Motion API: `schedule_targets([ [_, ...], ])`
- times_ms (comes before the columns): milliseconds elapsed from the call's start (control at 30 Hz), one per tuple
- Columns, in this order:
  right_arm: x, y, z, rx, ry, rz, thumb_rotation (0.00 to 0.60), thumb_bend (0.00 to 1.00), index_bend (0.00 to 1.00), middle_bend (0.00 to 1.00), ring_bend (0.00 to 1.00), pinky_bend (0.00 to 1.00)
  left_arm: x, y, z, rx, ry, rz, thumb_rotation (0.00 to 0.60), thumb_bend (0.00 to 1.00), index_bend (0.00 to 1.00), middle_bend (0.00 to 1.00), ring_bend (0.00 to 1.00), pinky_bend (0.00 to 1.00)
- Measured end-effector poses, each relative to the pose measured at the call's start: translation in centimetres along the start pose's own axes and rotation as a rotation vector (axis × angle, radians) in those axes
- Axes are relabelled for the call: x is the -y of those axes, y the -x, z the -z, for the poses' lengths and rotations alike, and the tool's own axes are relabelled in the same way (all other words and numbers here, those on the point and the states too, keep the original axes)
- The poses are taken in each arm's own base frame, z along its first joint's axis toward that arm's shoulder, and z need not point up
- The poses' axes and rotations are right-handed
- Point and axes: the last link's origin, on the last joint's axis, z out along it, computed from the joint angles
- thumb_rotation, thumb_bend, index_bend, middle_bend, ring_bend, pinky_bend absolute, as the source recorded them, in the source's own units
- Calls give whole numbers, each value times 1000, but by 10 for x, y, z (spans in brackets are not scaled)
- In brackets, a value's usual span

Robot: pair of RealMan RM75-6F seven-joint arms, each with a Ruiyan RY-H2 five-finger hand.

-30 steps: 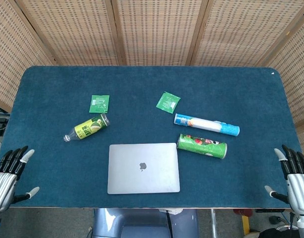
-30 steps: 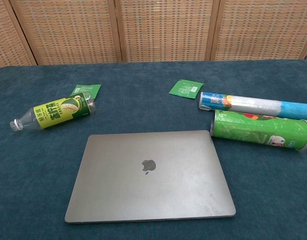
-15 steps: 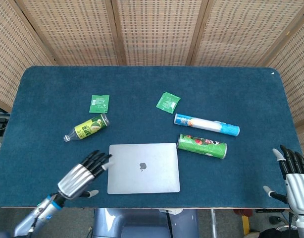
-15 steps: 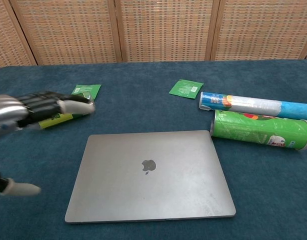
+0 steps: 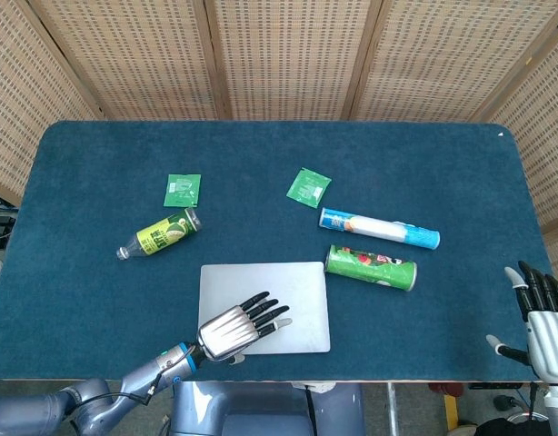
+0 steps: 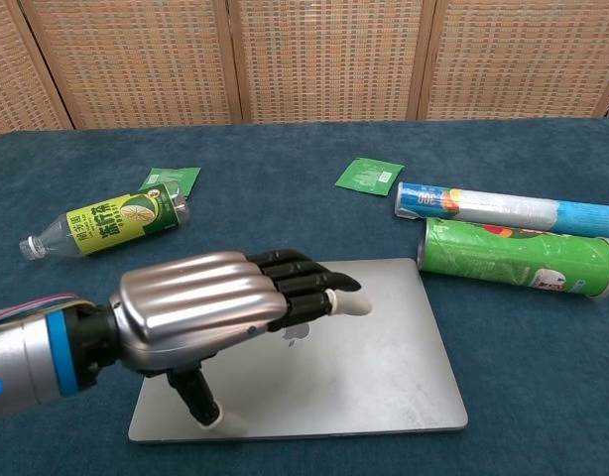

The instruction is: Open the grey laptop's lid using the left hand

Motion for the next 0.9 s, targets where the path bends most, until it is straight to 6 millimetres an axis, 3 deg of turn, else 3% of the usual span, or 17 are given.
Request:
schedule_targets([
  [900,-3,-3,0,5,3,-25,600,0,0,0,0,0,-15,26,-30,34,-19,-1,600,0,0,0,0,0],
])
